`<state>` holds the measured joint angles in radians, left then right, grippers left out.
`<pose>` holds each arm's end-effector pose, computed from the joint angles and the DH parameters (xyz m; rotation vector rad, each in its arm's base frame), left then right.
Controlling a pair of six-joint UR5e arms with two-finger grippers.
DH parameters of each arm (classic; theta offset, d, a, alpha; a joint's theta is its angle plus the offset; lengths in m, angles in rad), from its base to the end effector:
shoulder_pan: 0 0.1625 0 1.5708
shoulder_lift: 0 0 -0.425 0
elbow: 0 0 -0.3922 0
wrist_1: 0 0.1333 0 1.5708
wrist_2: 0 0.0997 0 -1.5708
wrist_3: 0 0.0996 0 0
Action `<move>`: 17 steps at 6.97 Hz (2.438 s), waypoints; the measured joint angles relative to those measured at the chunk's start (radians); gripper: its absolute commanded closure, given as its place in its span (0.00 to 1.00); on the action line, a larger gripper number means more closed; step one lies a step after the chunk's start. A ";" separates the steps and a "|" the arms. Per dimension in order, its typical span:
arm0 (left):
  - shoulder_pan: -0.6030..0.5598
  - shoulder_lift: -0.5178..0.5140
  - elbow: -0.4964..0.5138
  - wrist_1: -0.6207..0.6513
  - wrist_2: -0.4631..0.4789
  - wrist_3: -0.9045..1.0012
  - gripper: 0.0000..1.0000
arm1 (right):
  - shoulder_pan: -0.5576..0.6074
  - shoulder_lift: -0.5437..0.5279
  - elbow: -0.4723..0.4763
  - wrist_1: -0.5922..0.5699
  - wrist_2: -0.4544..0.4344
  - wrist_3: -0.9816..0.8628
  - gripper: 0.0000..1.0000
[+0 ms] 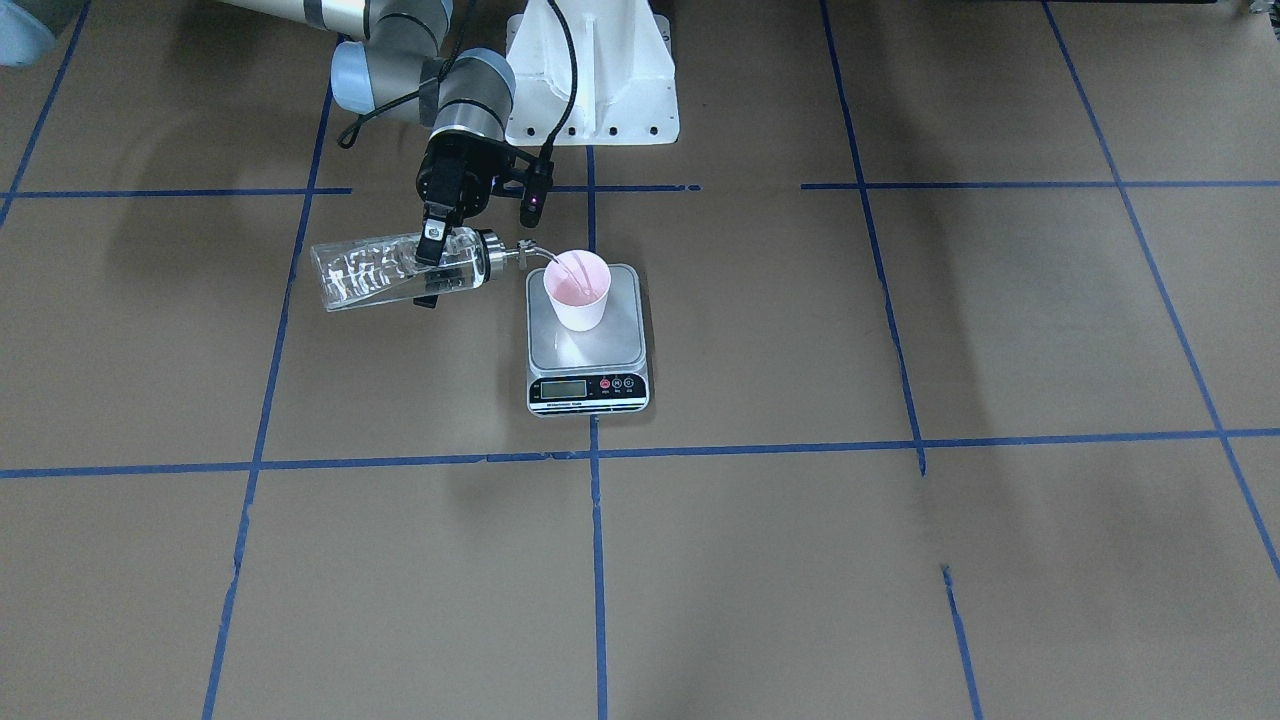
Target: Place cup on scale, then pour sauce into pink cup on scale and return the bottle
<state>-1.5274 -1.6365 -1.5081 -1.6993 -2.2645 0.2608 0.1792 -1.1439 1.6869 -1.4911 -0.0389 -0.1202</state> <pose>-0.0466 -0.5315 0.6482 0.2016 0.6782 0.3371 -0.5395 -0.3343 0.2854 1.3233 0.9749 -0.6682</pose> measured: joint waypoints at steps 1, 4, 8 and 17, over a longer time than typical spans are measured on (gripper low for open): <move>0.000 0.000 -0.001 0.001 -0.001 0.000 0.00 | -0.001 0.000 -0.003 0.002 -0.011 -0.001 1.00; 0.000 -0.002 -0.006 0.003 -0.001 -0.001 0.00 | -0.003 0.005 -0.003 0.040 0.004 0.015 1.00; 0.000 -0.003 -0.009 0.003 -0.001 -0.002 0.00 | -0.004 0.008 -0.033 0.261 0.110 0.056 1.00; 0.000 -0.007 -0.012 0.004 0.001 -0.011 0.00 | 0.005 -0.004 0.120 0.437 0.386 0.507 1.00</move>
<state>-1.5278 -1.6437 -1.5206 -1.6955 -2.2638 0.2502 0.1842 -1.1476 1.8065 -1.0541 0.3466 0.3872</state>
